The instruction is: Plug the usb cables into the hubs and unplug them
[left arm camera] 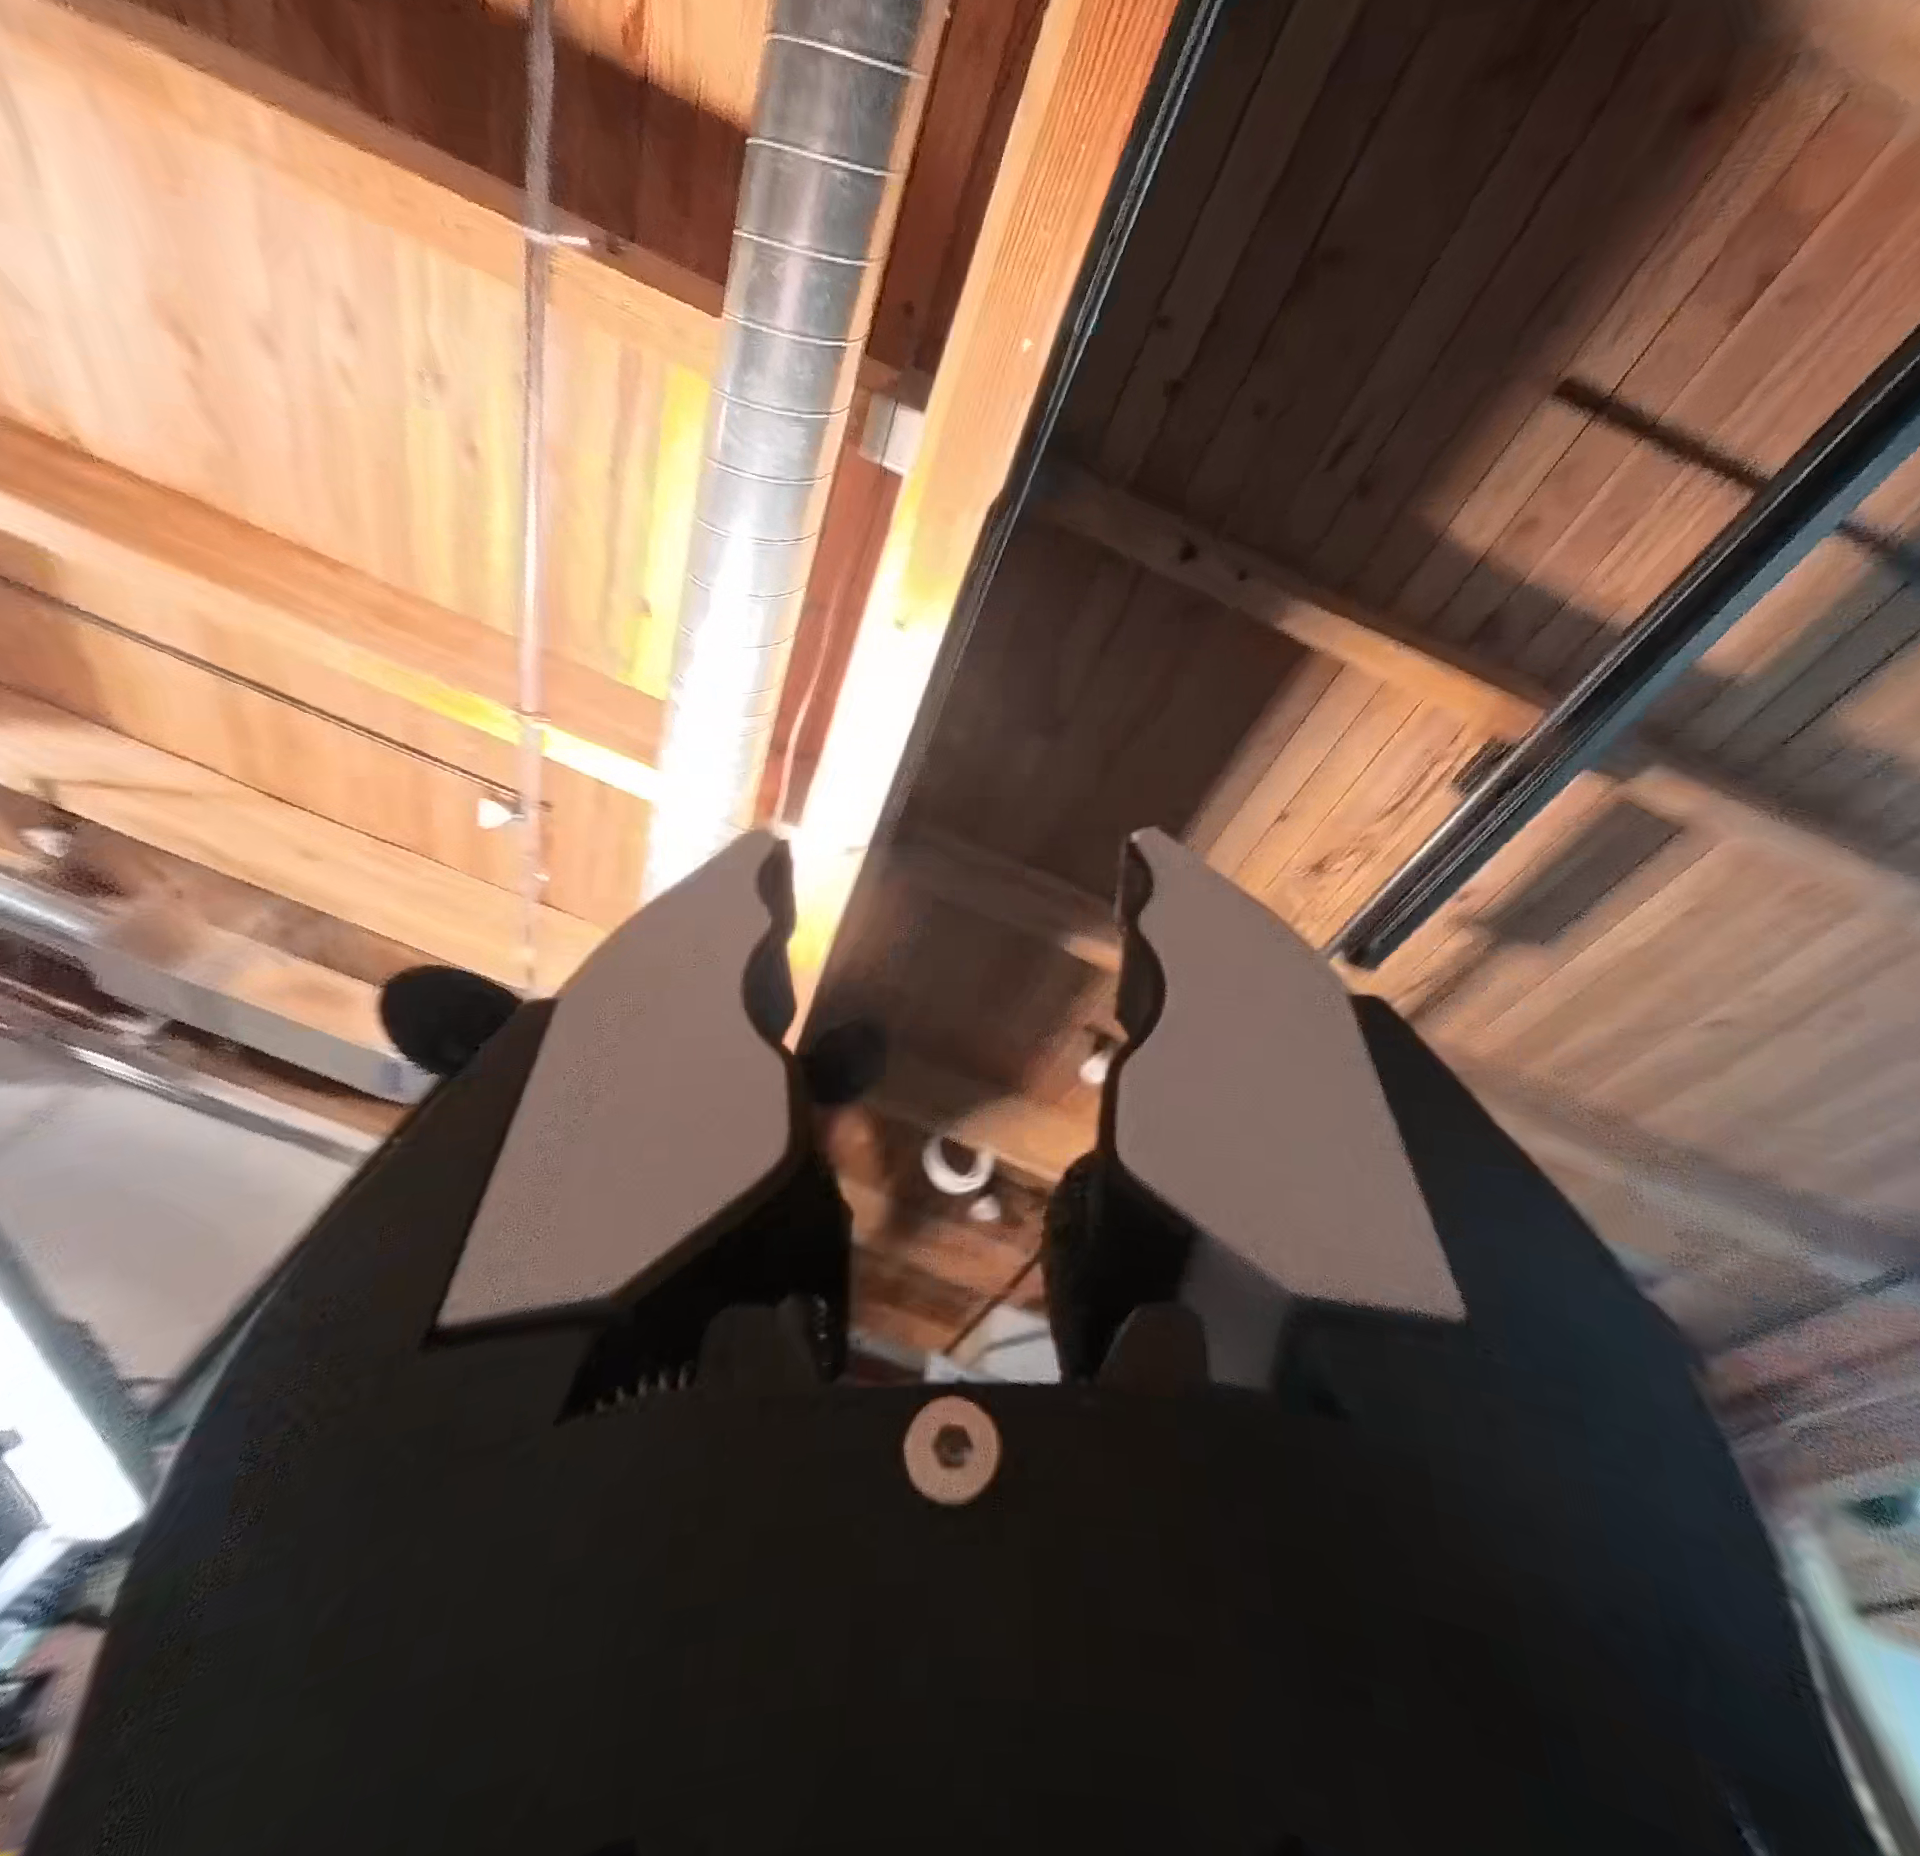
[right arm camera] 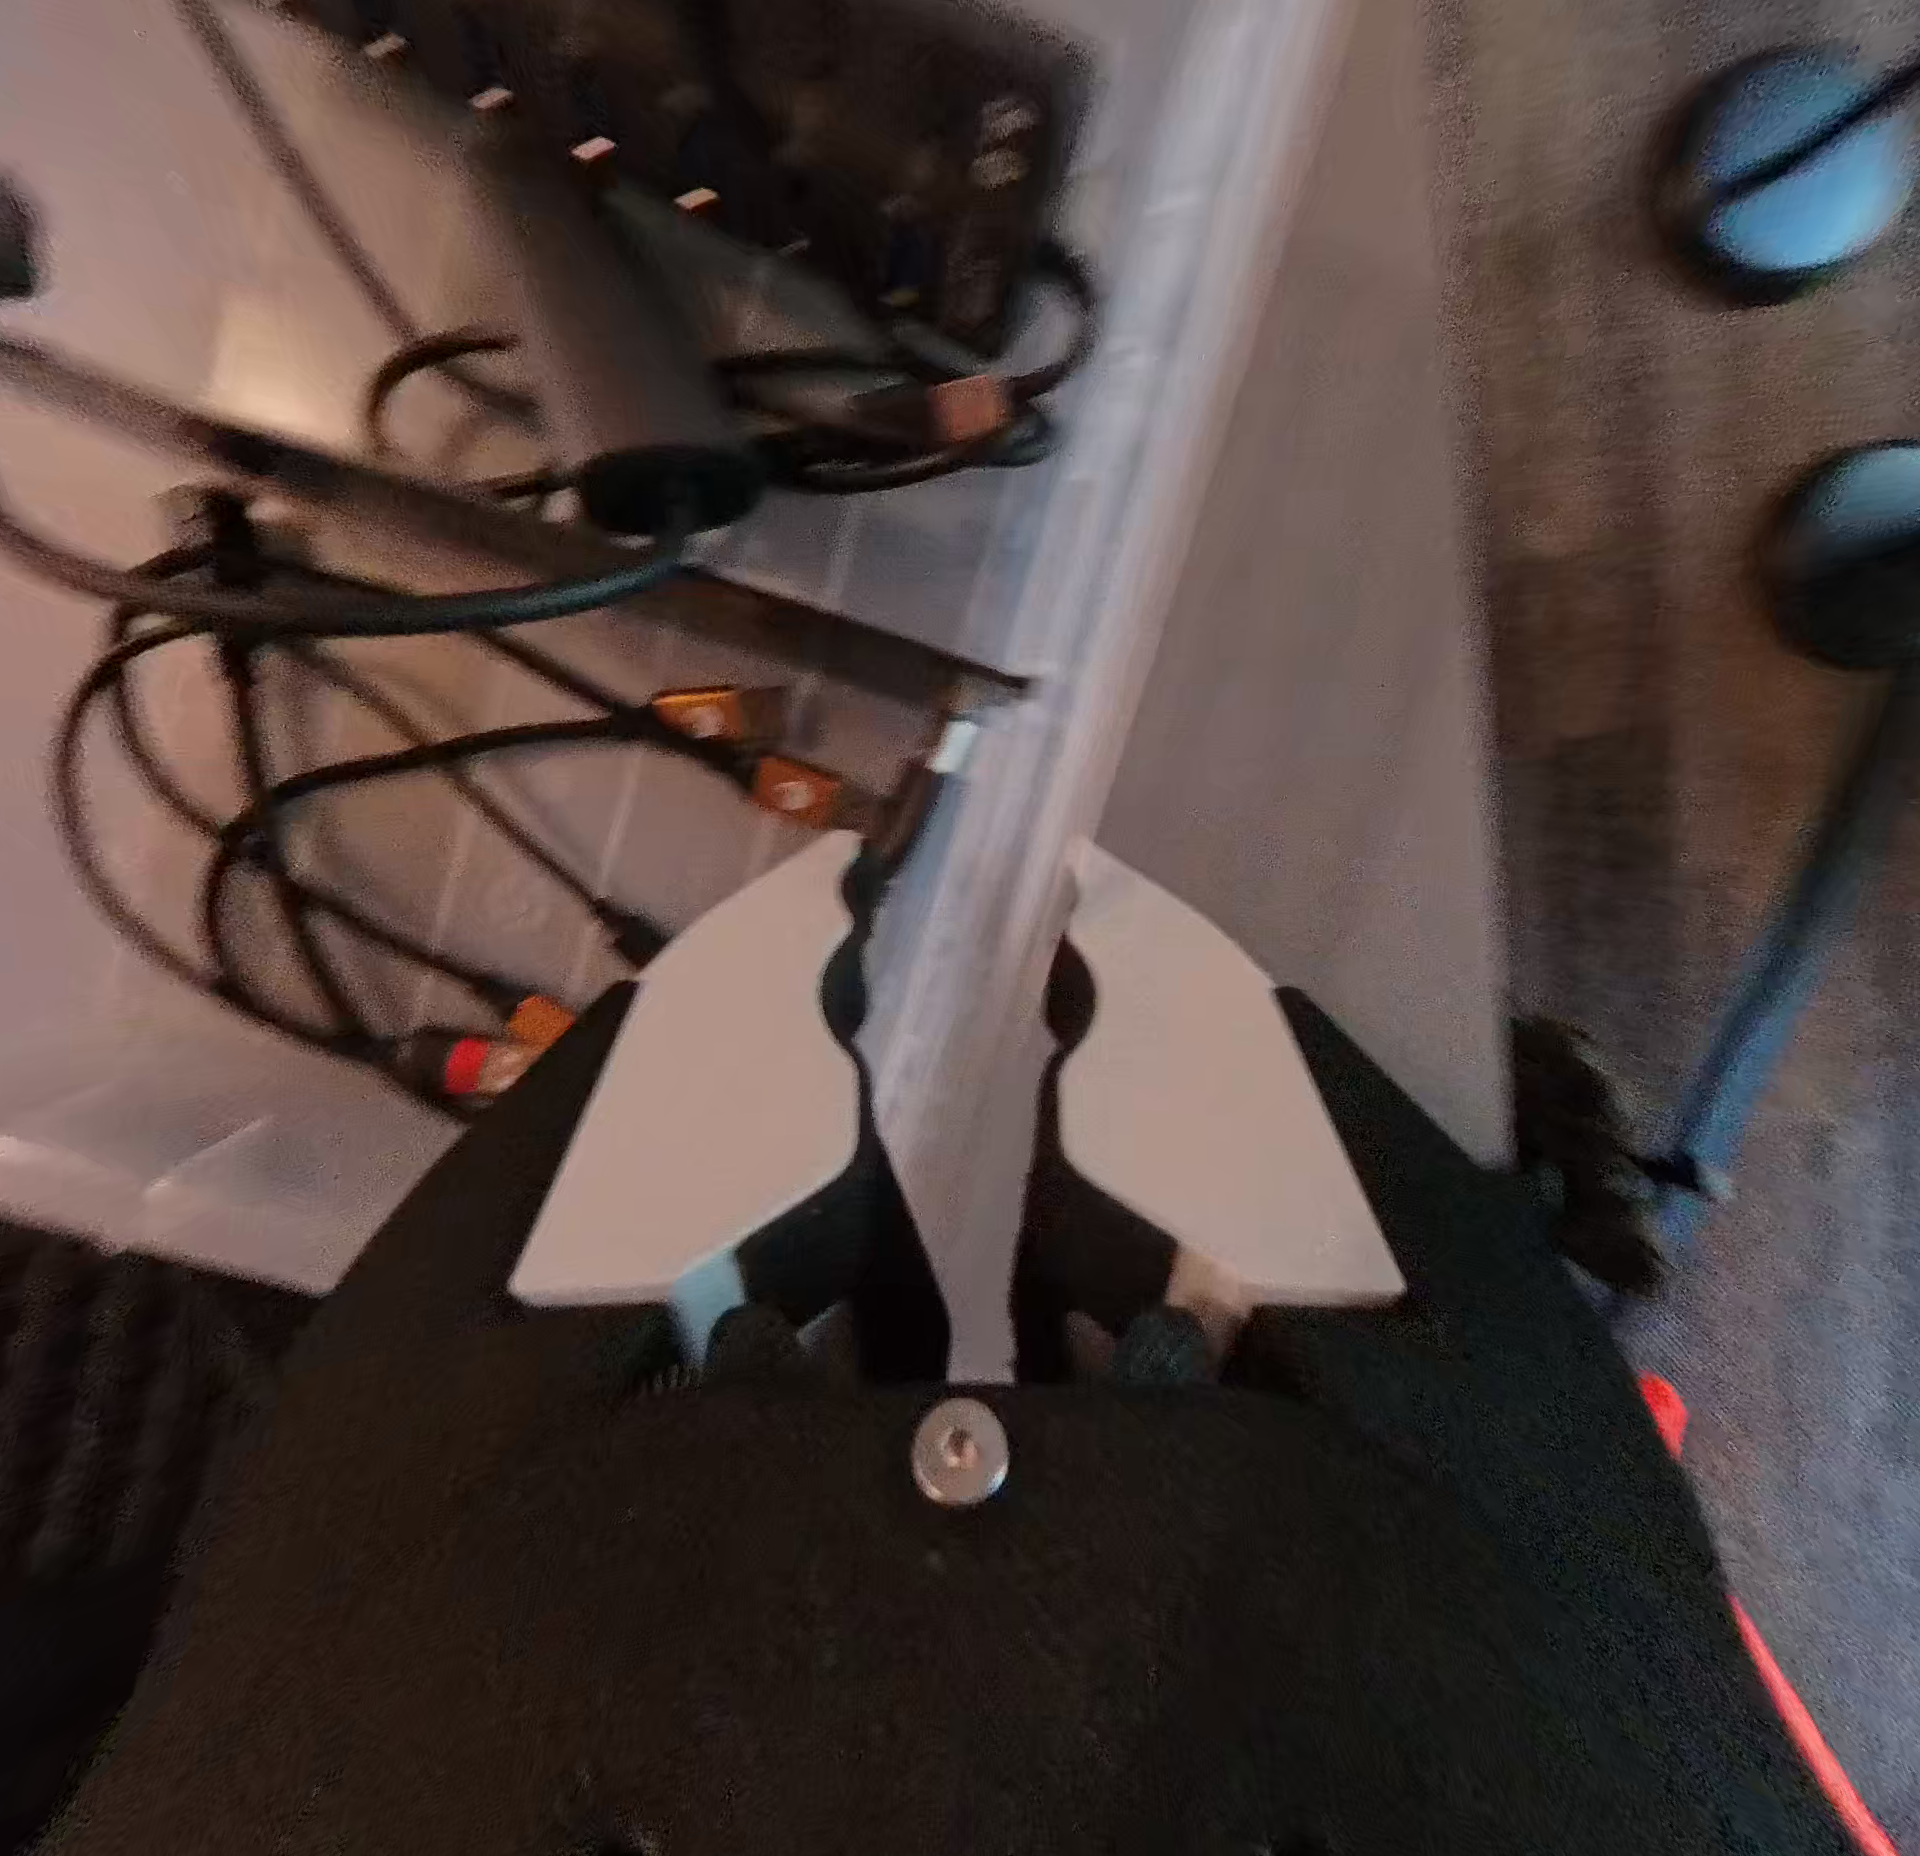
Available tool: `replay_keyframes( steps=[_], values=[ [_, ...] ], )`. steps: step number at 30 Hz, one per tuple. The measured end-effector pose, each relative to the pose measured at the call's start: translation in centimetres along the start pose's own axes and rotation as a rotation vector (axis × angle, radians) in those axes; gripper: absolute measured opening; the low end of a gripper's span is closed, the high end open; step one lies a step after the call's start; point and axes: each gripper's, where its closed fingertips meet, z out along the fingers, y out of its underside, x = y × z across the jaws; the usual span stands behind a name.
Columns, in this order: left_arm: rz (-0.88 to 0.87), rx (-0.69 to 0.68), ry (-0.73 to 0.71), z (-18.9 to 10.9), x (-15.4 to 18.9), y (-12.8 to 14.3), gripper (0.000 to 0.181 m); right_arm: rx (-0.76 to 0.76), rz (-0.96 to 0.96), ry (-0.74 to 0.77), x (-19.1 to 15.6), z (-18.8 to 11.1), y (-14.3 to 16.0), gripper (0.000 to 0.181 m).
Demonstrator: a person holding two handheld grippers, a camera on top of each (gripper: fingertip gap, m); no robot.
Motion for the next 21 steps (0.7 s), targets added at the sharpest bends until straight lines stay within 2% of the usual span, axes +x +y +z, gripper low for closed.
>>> replay_keyframes(
  steps=[3,6,9,11,13,16,18,21],
  values=[
    [0.058,-0.034,0.042,0.3,1.1,0.2,0.061,-0.043,0.009,-0.005,-0.6,0.5,-0.3,0.021],
    [-0.08,0.038,0.15,0.1,2.6,-1.1,0.048,-0.073,-0.012,-0.067,-2.6,0.8,-0.9,0.021],
    [-0.175,0.046,0.087,-0.1,1.4,-1.3,0.04,-0.106,-0.106,-0.115,-5.2,1.1,-1.8,0.024],
    [-0.219,-0.007,0.107,-0.4,1.2,-1.0,0.015,-0.143,-0.185,-0.145,-7.3,1.2,-2.1,0.024],
    [-0.283,-0.052,0.146,-0.3,1.3,-1.0,0.01,-0.173,-0.277,-0.186,-9.6,1.3,-2.5,0.025],
    [-0.291,-0.072,0.179,0.2,1.3,-1.1,0.018,-0.2,-0.385,-0.239,-13.2,1.5,-3.3,0.029],
    [-0.199,-0.062,0.154,0.7,1.0,-1.3,0.039,-0.215,-0.456,-0.261,-15.6,1.6,-3.8,0.03],
    [-0.038,-0.001,0.136,1.0,1.1,-2.3,0.06,-0.218,-0.562,-0.306,-19.6,1.8,-4.6,0.031]
  ],
)
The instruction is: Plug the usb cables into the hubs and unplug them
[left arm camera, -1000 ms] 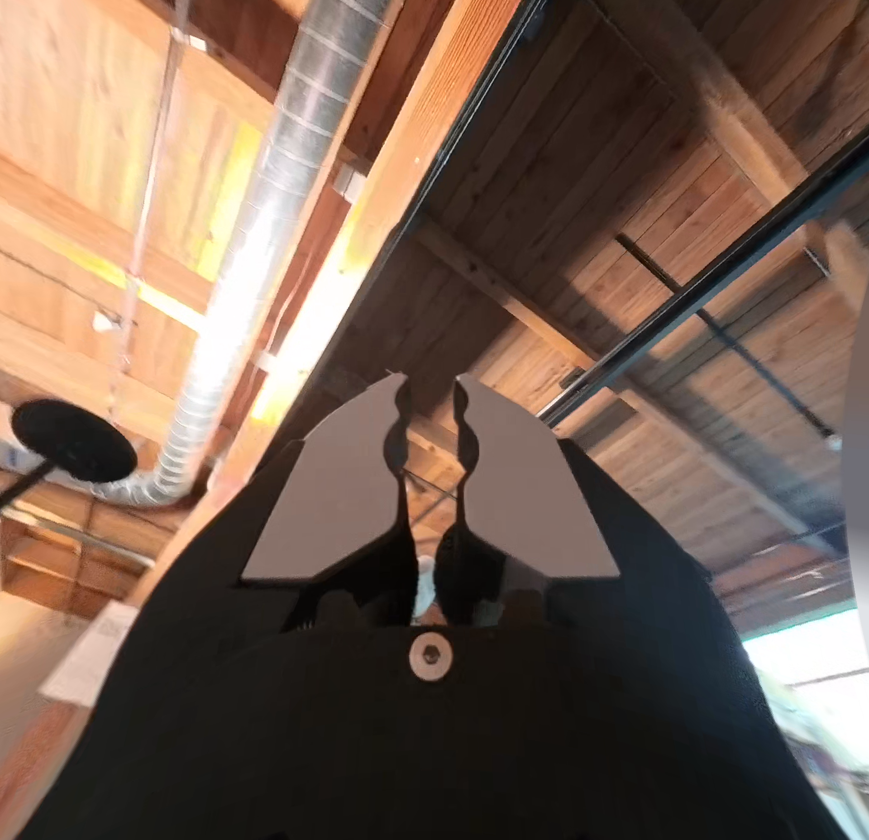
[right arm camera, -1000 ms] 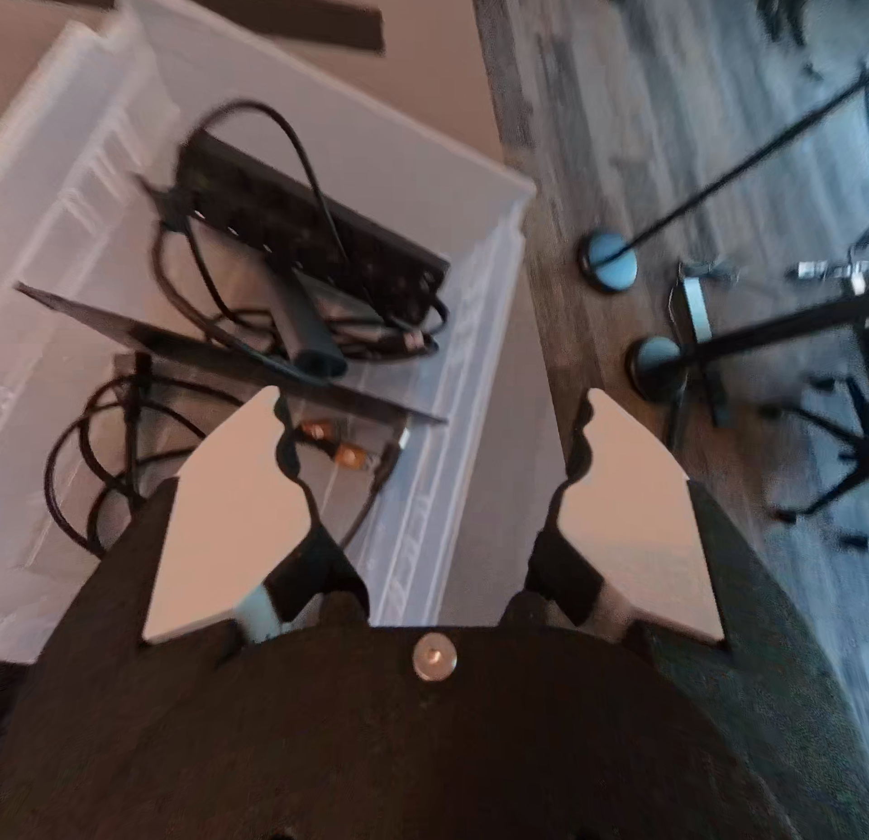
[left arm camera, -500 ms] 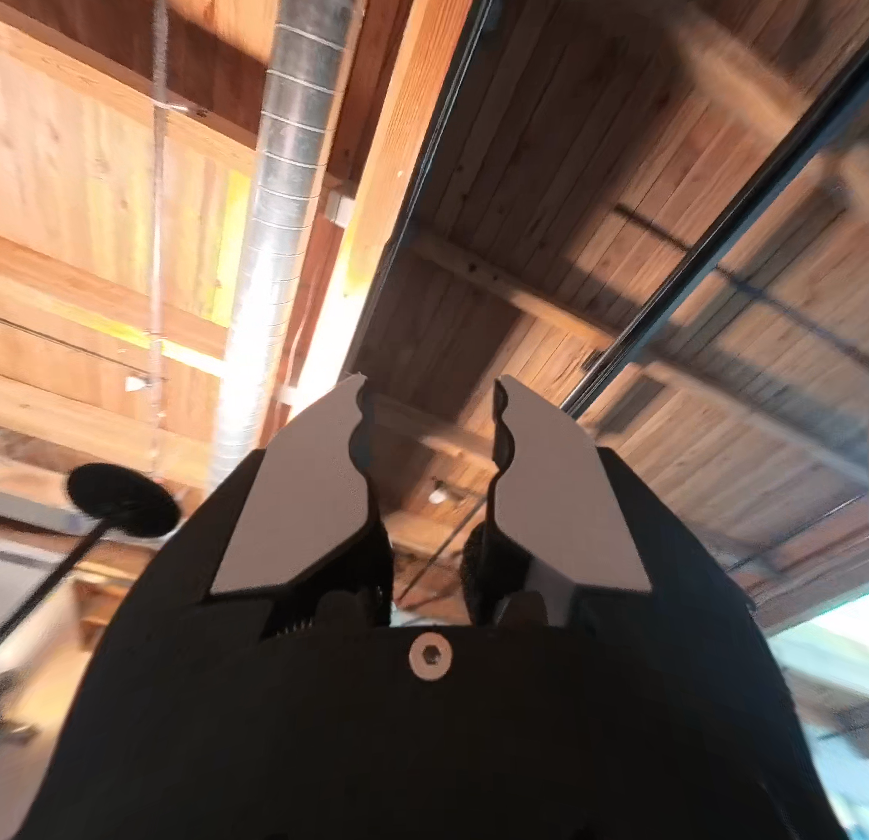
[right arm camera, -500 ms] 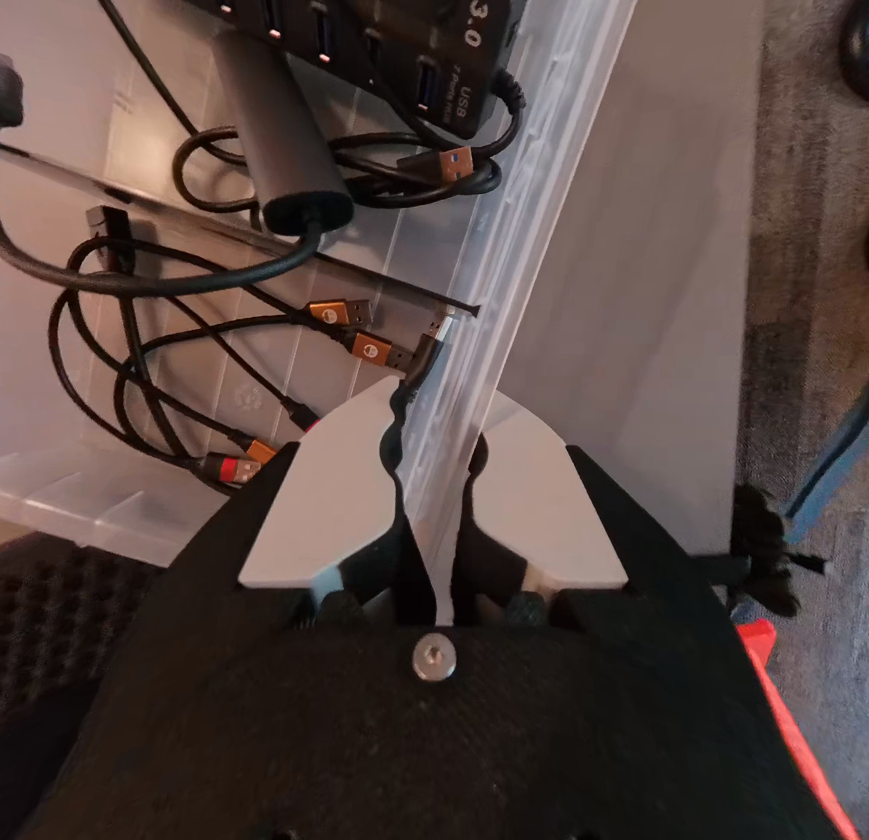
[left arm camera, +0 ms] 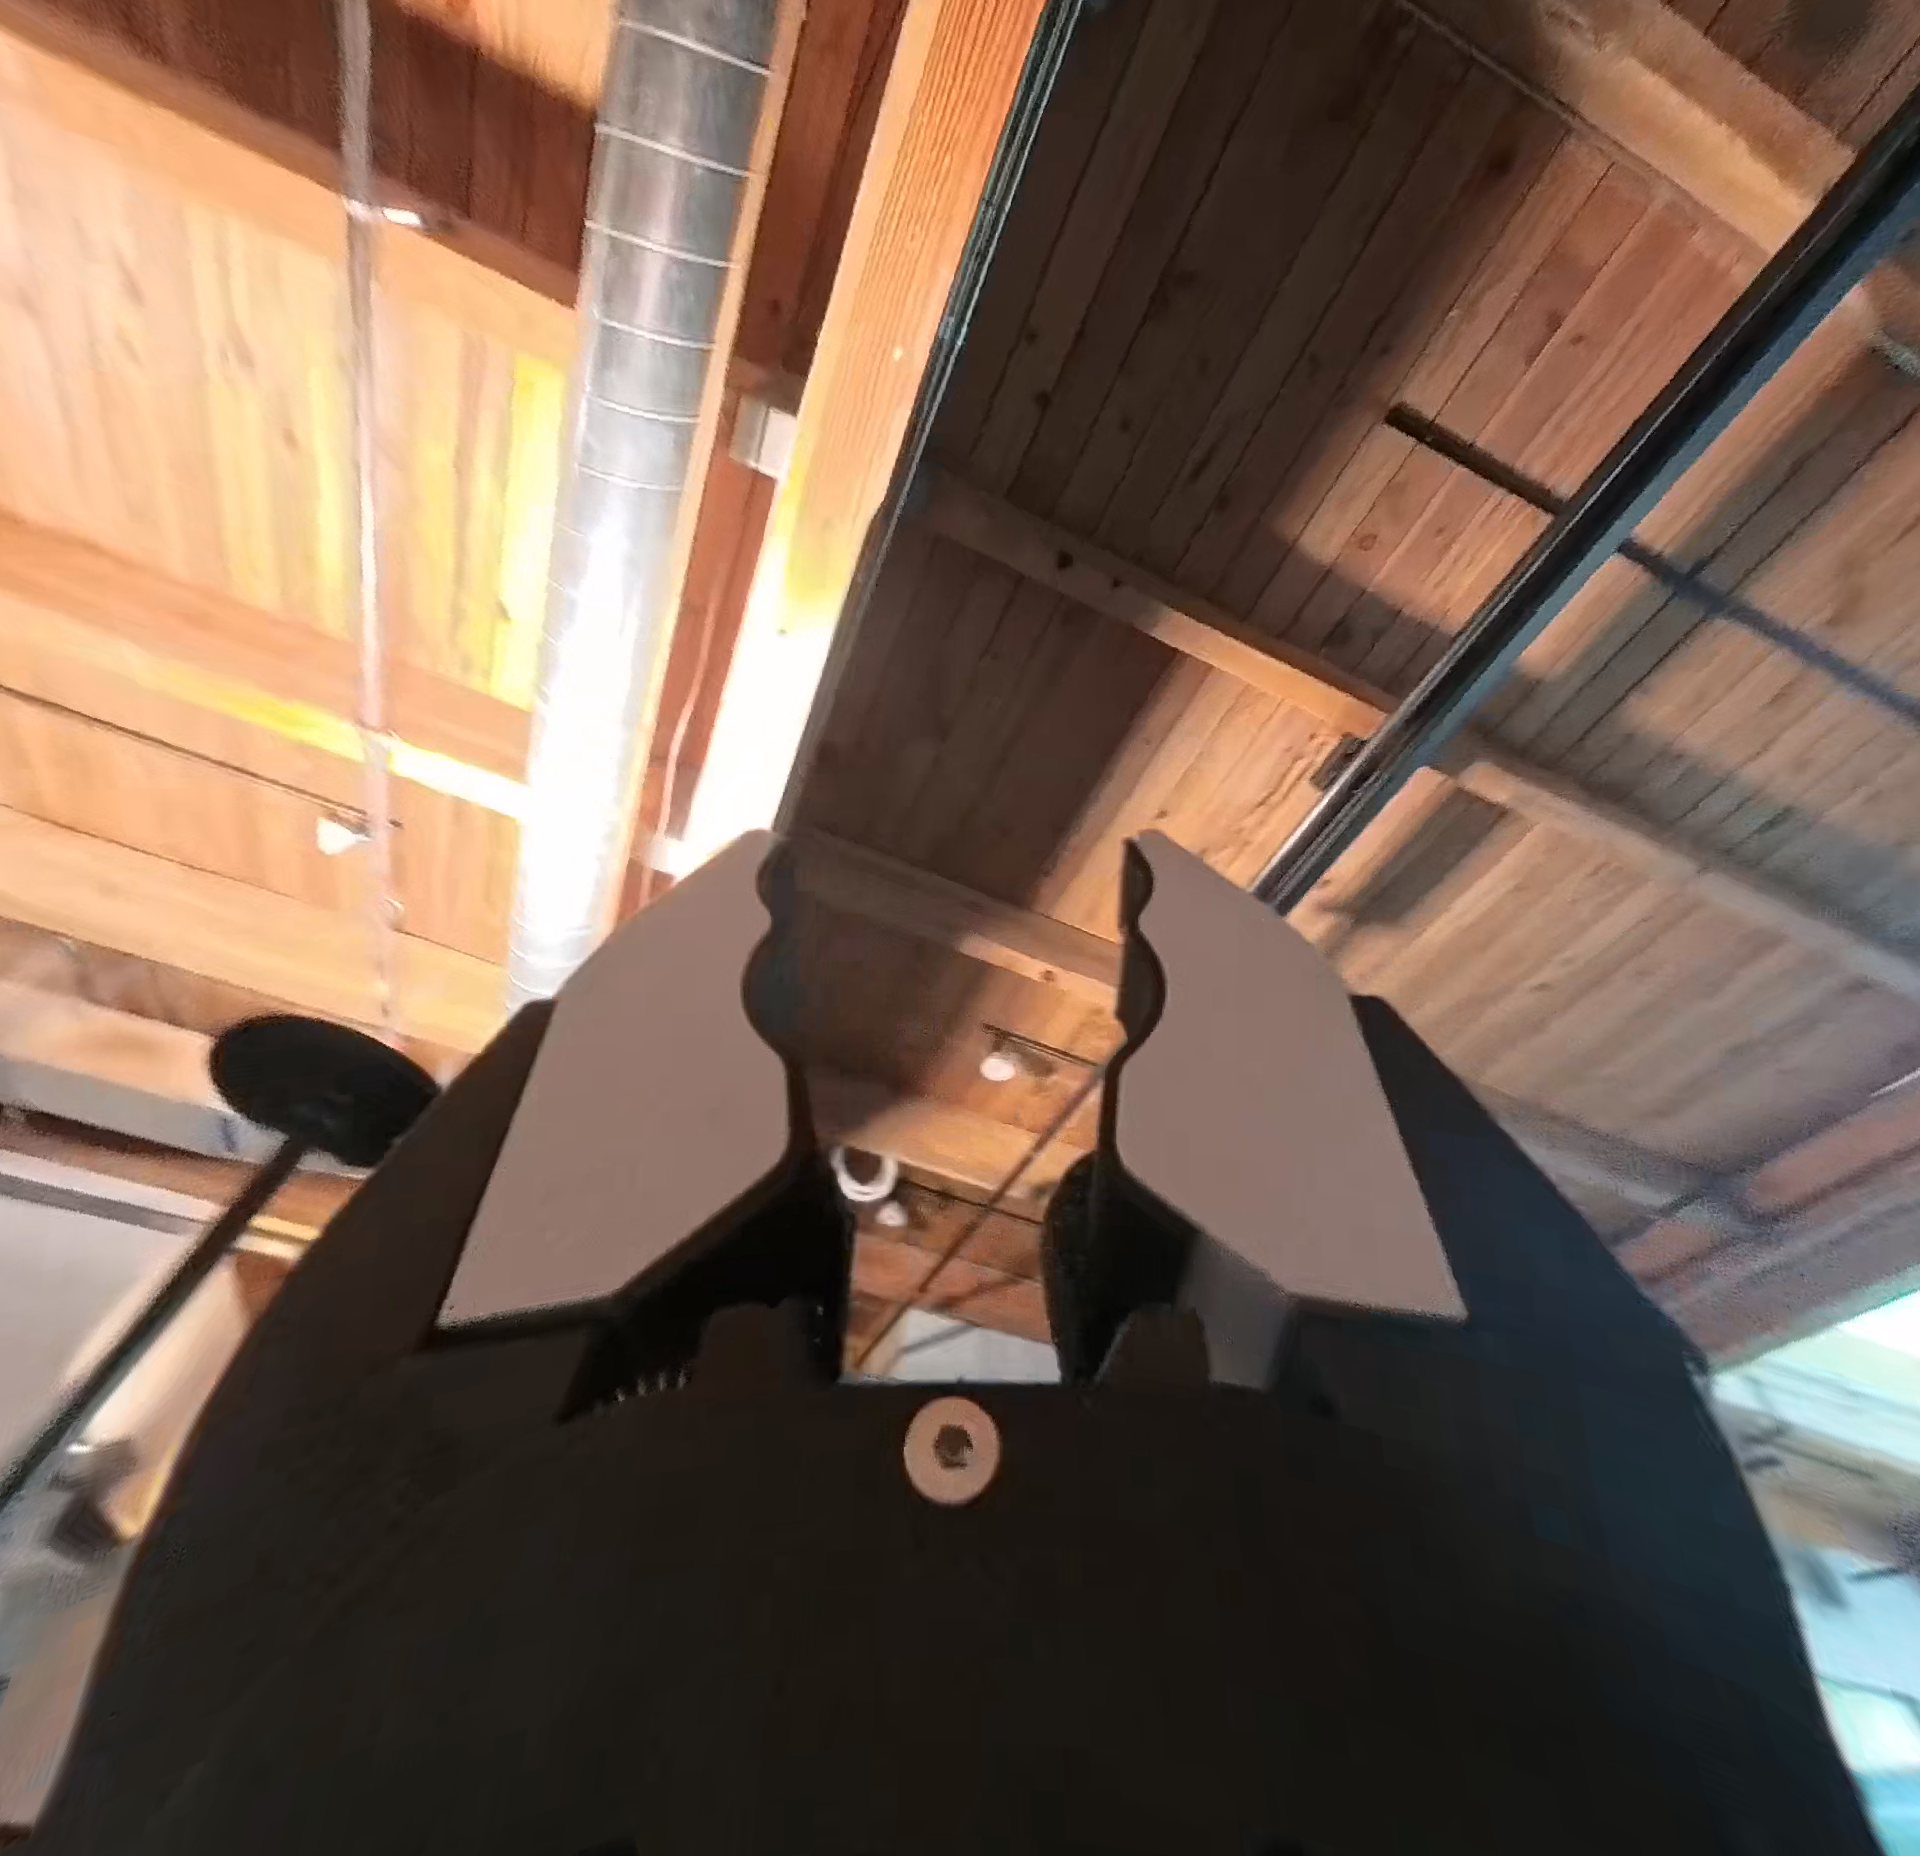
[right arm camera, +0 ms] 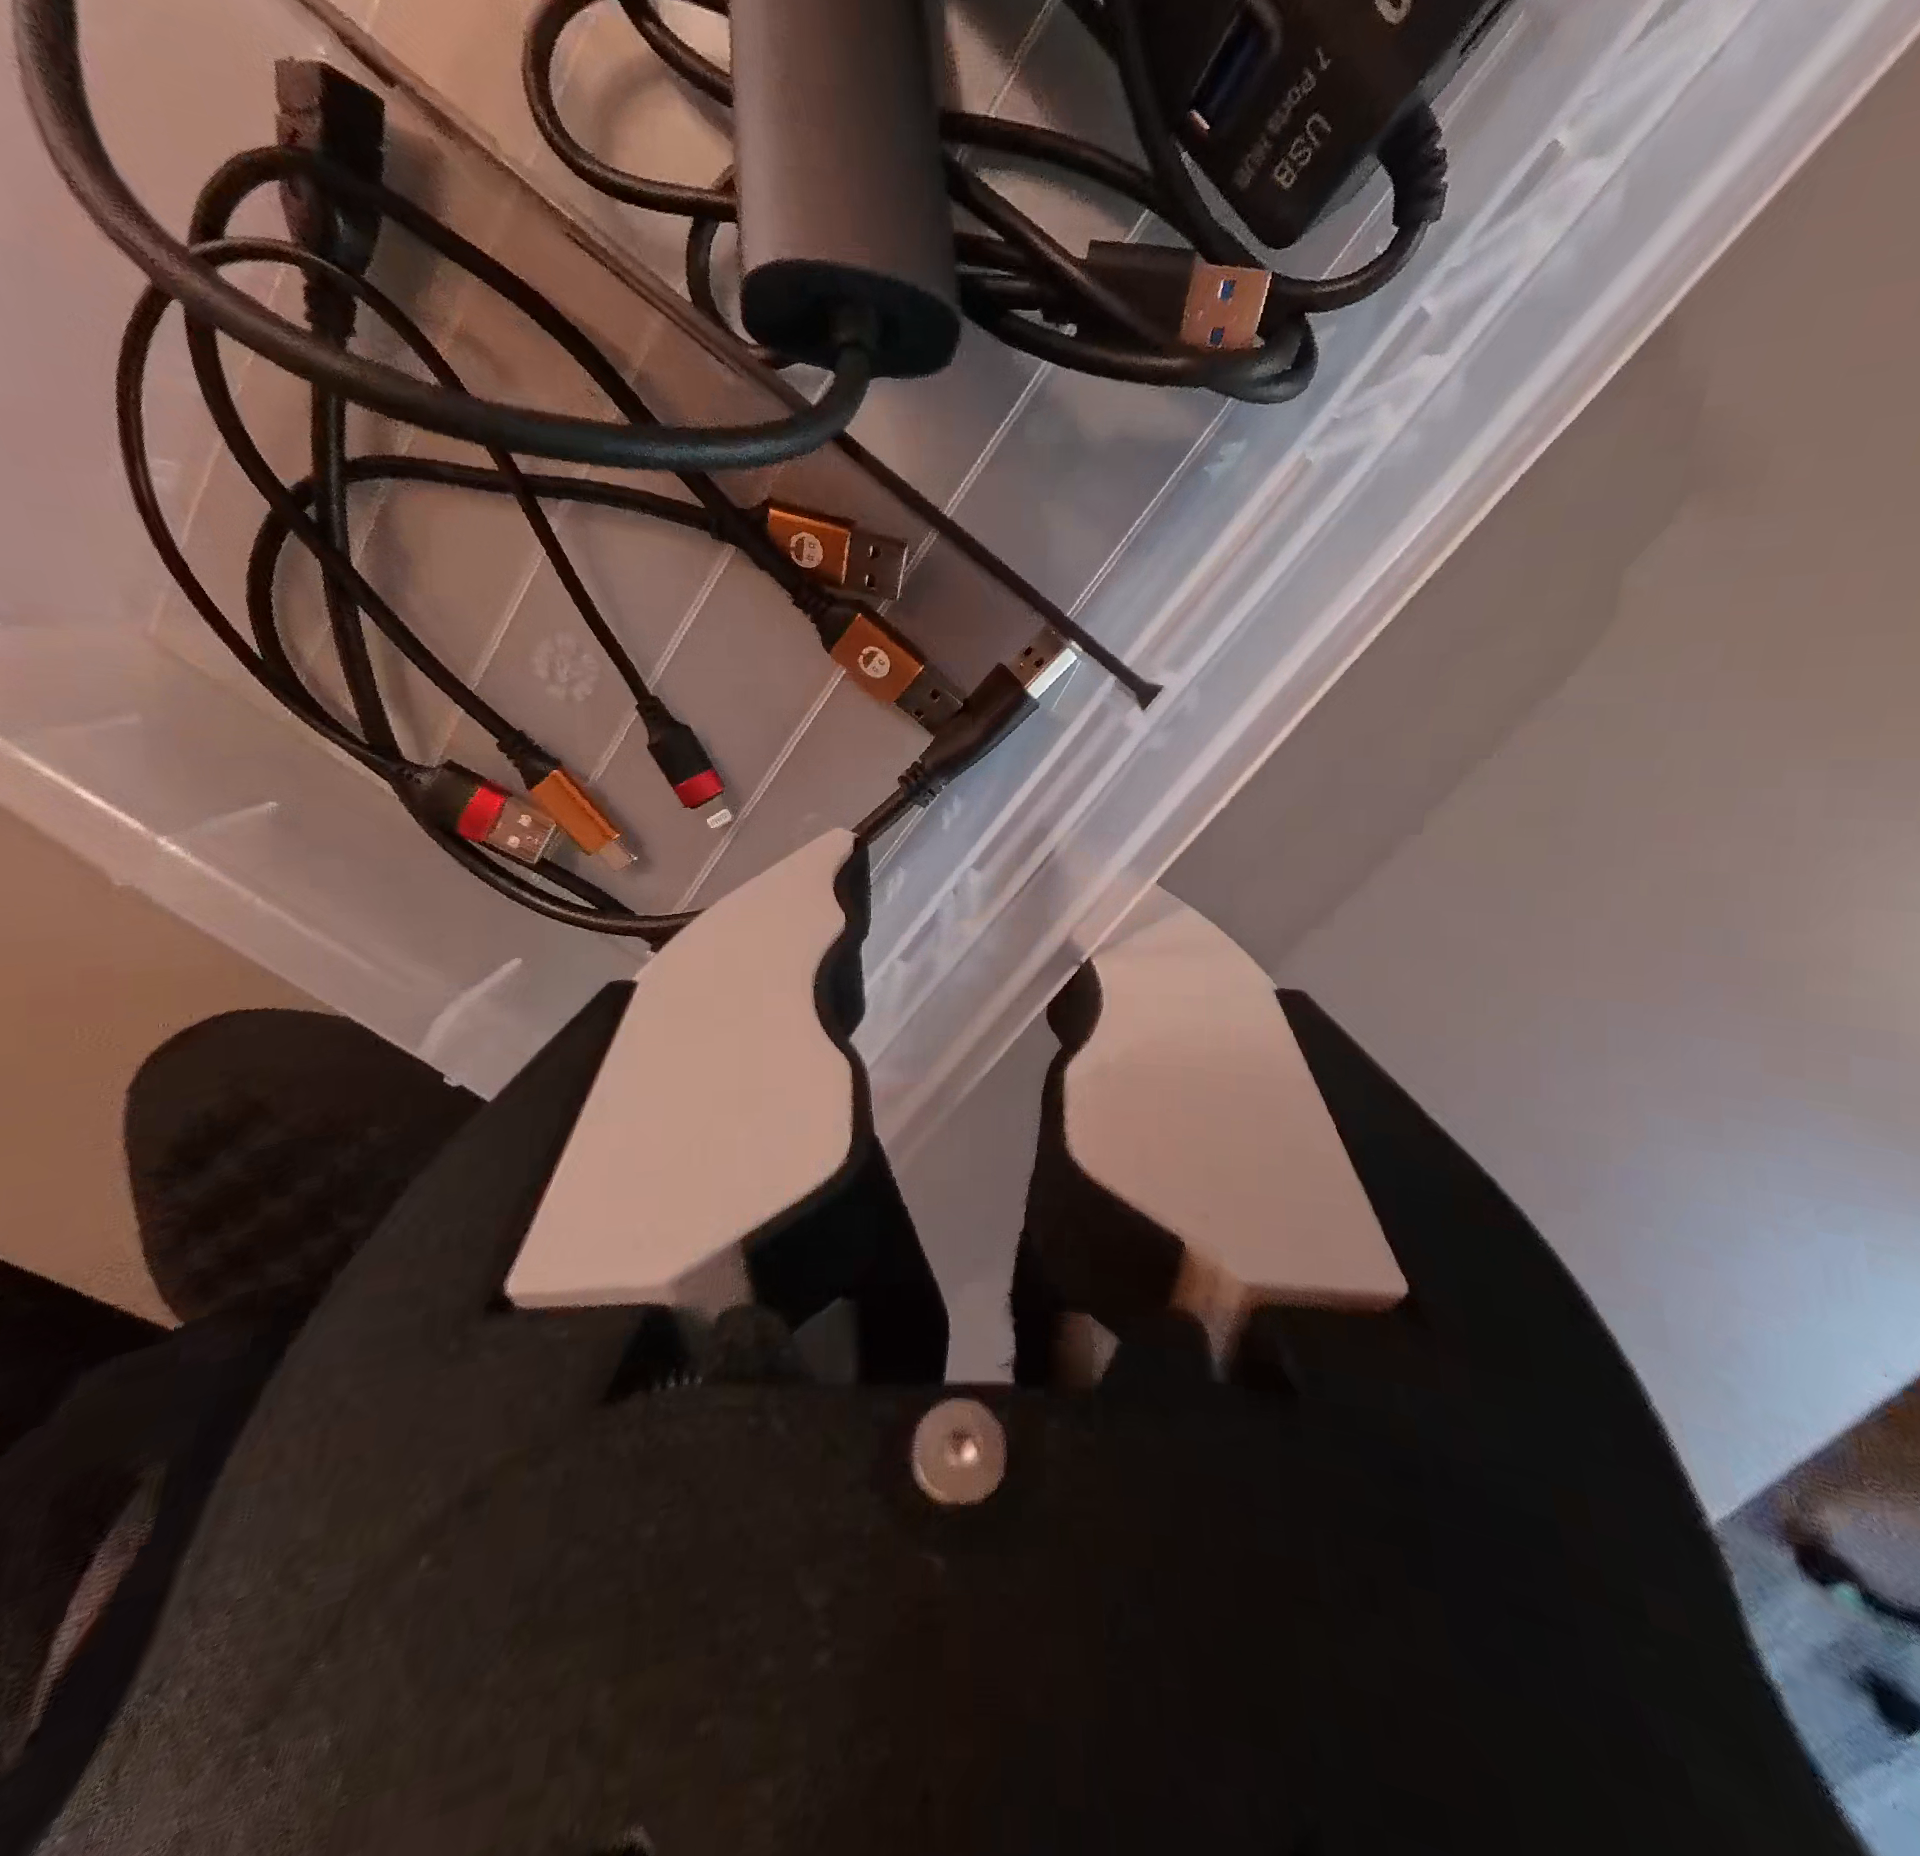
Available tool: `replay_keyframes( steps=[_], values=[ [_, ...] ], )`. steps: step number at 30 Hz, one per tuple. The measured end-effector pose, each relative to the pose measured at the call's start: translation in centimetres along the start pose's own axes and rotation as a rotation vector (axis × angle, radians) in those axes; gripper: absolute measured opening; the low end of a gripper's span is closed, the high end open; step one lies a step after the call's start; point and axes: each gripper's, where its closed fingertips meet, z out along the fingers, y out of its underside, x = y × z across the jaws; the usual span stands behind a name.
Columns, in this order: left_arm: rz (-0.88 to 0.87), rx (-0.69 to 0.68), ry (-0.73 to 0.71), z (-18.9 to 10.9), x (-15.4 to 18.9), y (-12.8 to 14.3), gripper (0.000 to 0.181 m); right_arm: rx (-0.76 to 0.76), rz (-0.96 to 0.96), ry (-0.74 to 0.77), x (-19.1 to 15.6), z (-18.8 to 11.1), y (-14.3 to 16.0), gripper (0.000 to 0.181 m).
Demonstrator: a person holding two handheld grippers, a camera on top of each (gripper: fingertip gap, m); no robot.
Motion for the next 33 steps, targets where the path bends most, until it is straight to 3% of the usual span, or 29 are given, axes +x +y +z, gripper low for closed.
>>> replay_keyframes(
  steps=[3,6,7,10,12,15,19,21,25,29,31,33],
  values=[
    [0.029,-0.032,0.053,0.3,0.9,0.1,0.058,0.01,-0.127,-0.065,-3.5,0.8,-2.5,0.037],
    [-0.122,-0.077,0.174,-0.1,2.5,0.3,0.015,0.015,-0.251,-0.09,-6.5,1.5,-4.4,0.044],
    [-0.175,-0.092,0.171,-0.1,2.4,0.3,0.013,0.015,-0.289,-0.096,-7.5,1.7,-4.9,0.046],
    [-0.218,-0.11,0.14,0.2,1.4,0.6,0.02,0.025,-0.372,-0.175,-10.9,2.1,-6.0,0.055],
    [-0.121,-0.092,0.074,0.5,0.3,0.6,0.044,0.036,-0.43,-0.241,-13.3,2.2,-6.6,0.062],
    [0.069,-0.118,0.03,0.5,-0.2,0.7,0.053,0.053,-0.515,-0.352,-17.0,2.4,-7.2,0.064],
    [0.026,-0.122,0.08,0.6,0.7,0.2,0.046,0.077,-0.581,-0.558,-22.7,2.2,-7.9,0.075],
    [-0.086,-0.126,0.147,0.0,1.6,-0.3,0.012,0.11,-0.569,-0.587,-24.6,2.6,-9.2,0.076],
    [-0.261,-0.084,0.145,-0.2,0.5,-1.4,0.011,0.243,-0.497,-0.684,-27.7,3.2,-12.3,0.076],
    [-0.033,-0.031,0.089,0.0,-0.6,-2.3,0.033,0.405,-0.451,-0.805,-30.3,3.5,-14.7,0.083],
    [0.081,-0.05,0.076,0.2,-0.5,-2.5,0.043,0.504,-0.532,-0.811,-31.2,3.6,-15.2,0.101],
    [0.11,-0.097,0.138,0.3,0.5,-2.5,0.041,0.681,-0.639,-0.742,-31.7,3.0,-16.3,0.118]
  ],
)
